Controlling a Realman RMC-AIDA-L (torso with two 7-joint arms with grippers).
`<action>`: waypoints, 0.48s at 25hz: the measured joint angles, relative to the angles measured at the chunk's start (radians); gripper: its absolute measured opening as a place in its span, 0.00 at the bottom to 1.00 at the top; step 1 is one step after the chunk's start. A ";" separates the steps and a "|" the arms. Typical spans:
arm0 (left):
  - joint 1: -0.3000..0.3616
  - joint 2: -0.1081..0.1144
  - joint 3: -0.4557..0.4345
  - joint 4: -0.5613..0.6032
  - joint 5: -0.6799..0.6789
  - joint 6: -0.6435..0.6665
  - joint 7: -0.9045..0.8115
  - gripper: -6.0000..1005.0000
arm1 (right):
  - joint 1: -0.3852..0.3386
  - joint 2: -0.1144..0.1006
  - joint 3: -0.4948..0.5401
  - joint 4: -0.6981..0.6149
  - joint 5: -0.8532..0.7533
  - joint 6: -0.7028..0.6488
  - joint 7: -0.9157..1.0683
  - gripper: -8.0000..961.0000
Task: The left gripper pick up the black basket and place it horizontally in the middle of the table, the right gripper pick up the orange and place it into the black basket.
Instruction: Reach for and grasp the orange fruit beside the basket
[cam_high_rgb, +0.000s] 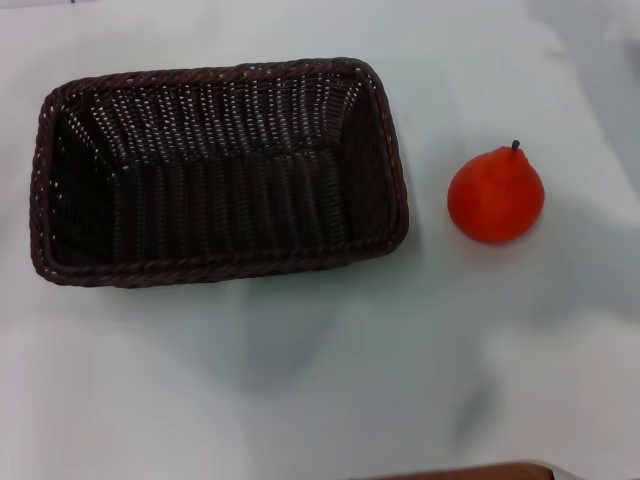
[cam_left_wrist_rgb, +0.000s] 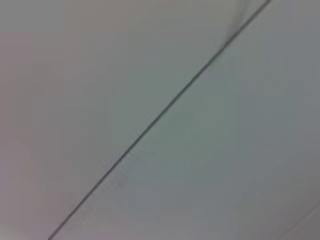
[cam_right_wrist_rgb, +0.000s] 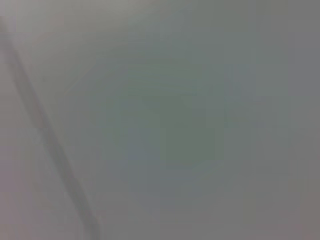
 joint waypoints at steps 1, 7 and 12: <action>0.016 -0.012 0.001 0.064 -0.126 -0.015 0.167 0.61 | -0.008 -0.034 -0.069 0.048 -0.098 -0.009 0.115 0.75; 0.022 -0.010 -0.001 0.302 -0.337 -0.086 0.531 0.61 | -0.020 -0.129 -0.177 0.226 -0.481 0.003 0.504 0.75; 0.021 -0.013 -0.001 0.439 -0.422 -0.124 0.741 0.66 | -0.013 -0.158 -0.187 0.463 -0.944 0.067 0.875 0.75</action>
